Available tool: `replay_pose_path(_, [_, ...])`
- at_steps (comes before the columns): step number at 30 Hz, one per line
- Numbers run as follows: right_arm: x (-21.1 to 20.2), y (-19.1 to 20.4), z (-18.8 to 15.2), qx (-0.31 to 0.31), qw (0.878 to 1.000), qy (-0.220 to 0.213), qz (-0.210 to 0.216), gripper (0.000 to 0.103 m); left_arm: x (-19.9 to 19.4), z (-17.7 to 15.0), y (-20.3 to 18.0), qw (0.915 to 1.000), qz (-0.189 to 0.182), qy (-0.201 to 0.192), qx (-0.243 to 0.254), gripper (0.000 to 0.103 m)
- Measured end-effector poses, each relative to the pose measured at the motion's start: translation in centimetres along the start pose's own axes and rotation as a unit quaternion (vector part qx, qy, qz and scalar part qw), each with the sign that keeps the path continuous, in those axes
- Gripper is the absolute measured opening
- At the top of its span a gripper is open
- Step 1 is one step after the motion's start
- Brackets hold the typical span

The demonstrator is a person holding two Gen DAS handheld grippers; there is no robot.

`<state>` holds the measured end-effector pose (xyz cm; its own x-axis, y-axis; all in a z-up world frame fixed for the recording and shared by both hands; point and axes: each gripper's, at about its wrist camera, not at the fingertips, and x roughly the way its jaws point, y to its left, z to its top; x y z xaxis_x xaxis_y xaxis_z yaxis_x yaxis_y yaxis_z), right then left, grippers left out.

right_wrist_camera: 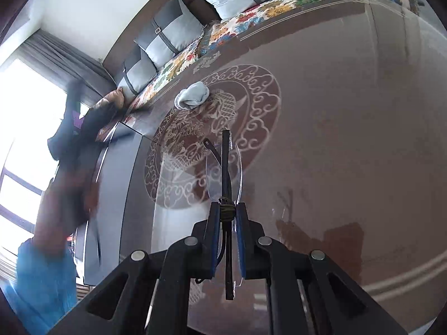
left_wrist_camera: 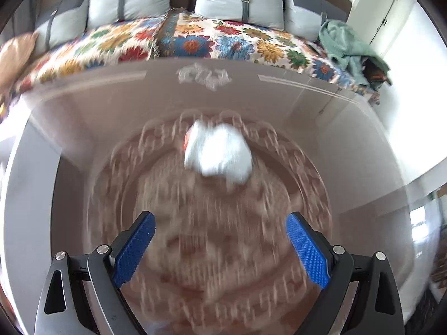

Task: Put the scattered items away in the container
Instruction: 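Grasp the last white glove with the left tool while the right tool holds the glasses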

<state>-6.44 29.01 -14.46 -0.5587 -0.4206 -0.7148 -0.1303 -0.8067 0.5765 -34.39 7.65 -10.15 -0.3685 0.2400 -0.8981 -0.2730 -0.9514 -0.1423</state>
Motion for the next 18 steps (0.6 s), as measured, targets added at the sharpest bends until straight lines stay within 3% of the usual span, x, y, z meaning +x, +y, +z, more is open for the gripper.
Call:
replay_pose_path(6, [-1.2,-1.5,-1.3,0.014,1.000,0.004,0.011,0.011,5.5,5.3,-0.6,0.9987,0.021,0.047,-0.001,0.096])
replay_pose_path(14, [0.0,-1.9,-0.4,0.017,0.999,0.015,0.025,0.011,10.4,5.3,-1.8,0.9934,0.045,0.100,0.033,0.096])
replay_pose_path(15, [0.1,-1.9,-0.3,0.016,0.999,0.015,0.028,0.012,10.5,5.1,-1.7,0.9932,0.046,0.102,0.033,0.093])
replay_pose_path(16, [0.1,-1.8,-0.1,0.016,0.999,0.015,0.029,0.012,10.6,5.0,-1.5,0.9932,0.049,0.102,0.028,0.074])
replay_pose_path(18, [0.0,-1.8,-0.1,0.013,0.999,0.015,0.030,0.012,10.5,5.0,-0.8,0.9935,0.045,0.104,0.011,0.061])
